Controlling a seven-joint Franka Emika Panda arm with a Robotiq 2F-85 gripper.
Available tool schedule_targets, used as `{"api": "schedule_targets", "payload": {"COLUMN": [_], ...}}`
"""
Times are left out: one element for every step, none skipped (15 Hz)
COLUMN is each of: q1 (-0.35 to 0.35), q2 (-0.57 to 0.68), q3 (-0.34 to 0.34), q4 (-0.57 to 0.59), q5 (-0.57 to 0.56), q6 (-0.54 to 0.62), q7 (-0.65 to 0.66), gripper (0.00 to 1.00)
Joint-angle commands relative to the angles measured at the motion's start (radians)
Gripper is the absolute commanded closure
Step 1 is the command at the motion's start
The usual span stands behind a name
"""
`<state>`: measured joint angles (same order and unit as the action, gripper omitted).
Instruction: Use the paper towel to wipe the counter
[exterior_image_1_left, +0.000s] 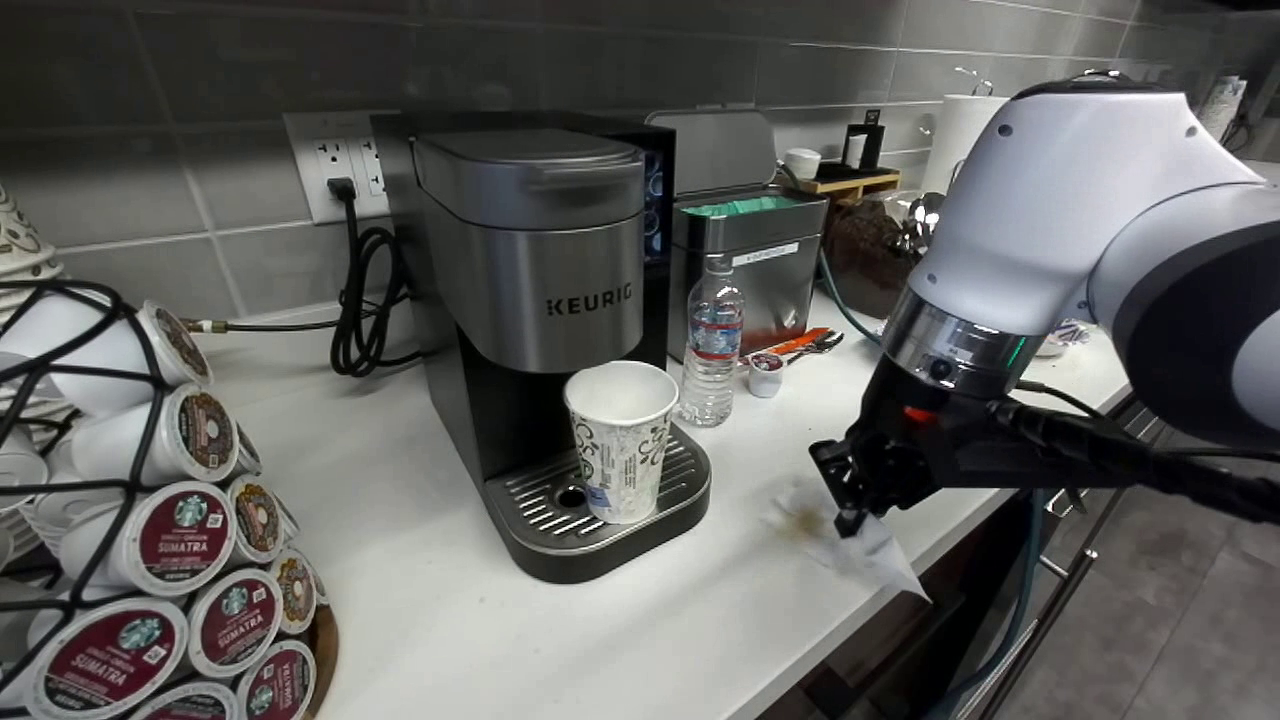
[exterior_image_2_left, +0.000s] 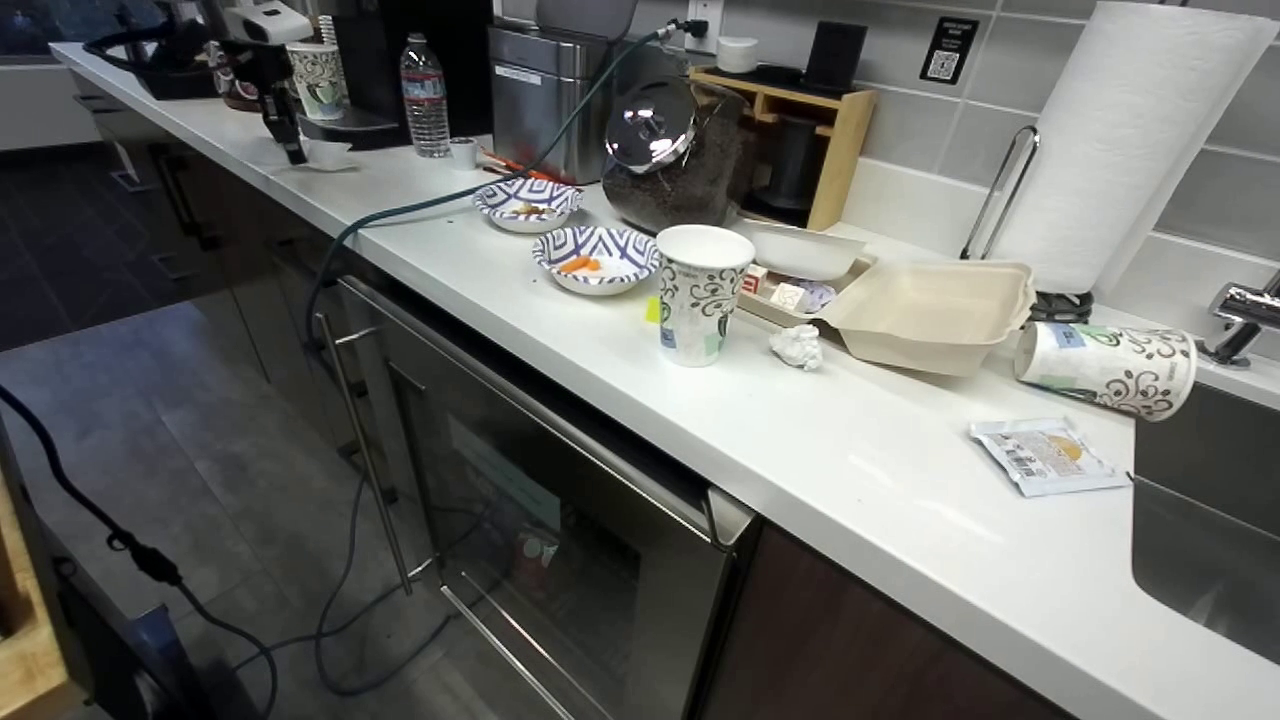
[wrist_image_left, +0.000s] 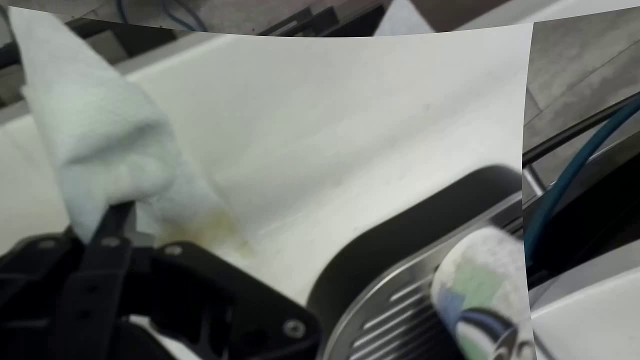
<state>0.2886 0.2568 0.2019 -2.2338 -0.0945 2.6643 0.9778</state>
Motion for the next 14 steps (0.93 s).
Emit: {"api": "schedule_targets", "payload": {"q1": [-0.022,-0.02,-0.012,-0.001,0.005,0.019,0.025,0.035,0.042,0.056,0.066,0.075,0.08,0.079], "q2": [-0.012,-0.007,-0.008,-0.006,-0.006,-0.006,-0.006,-0.007,-0.006,-0.006,-0.003,0.0,0.003,0.009], "q3": [0.108,0.127,0.136,0.125,0.12,0.089,0.067,0.031,0.0,-0.048,-0.09,-0.13,-0.163,-0.188], "q4": [-0.031,-0.026,-0.021,-0.019,-0.017,-0.02,-0.022,-0.027,-0.025,-0.027,-0.025,-0.023,-0.021,-0.016], "q5": [0.228,0.281,0.318,0.324,0.334,0.306,0.286,0.247,0.215,0.154,0.092,0.03,-0.025,-0.067], "q6": [0.05,0.048,0.034,0.031,0.026,0.032,0.035,0.039,0.03,0.021,0.005,-0.012,-0.025,-0.039], "q7": [-0.249,-0.305,-0.345,-0.354,-0.366,-0.336,-0.315,-0.276,-0.247,-0.192,-0.142,-0.085,-0.032,0.017], "gripper": [0.99,0.99,0.99,0.99,0.99,0.99,0.99,0.99,0.99,0.99,0.99,0.99,0.99,0.99]}}
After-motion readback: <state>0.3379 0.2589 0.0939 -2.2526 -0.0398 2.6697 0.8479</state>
